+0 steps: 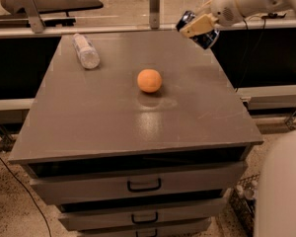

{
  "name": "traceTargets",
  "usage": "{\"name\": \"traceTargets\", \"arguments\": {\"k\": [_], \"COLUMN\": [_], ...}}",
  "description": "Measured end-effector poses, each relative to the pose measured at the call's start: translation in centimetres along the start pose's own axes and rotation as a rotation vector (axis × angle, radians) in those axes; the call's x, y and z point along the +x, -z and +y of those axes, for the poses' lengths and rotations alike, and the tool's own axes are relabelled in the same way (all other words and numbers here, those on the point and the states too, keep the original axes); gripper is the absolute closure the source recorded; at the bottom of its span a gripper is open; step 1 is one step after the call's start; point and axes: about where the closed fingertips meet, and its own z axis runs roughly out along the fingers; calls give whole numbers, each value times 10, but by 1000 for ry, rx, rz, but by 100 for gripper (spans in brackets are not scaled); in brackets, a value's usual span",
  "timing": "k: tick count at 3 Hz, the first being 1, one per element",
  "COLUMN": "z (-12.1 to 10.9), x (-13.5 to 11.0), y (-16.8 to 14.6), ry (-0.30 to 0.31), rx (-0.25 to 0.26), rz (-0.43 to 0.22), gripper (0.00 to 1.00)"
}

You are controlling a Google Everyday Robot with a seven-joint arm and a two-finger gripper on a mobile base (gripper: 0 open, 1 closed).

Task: Place pepsi can upright

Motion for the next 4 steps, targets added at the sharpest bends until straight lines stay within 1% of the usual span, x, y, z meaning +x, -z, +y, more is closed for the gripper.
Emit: {"name": "traceTargets", "arguments": {"k": [1, 2, 3, 4], "z": [32, 72, 110, 135], "x": [0, 2, -5, -9], "y": [35, 53, 59, 63], "ry": [-24, -64, -101, -112], "rx": [-58, -121, -189, -231], "rz": [-199, -402, -583, -710], "gripper": [100, 100, 100, 100]}}
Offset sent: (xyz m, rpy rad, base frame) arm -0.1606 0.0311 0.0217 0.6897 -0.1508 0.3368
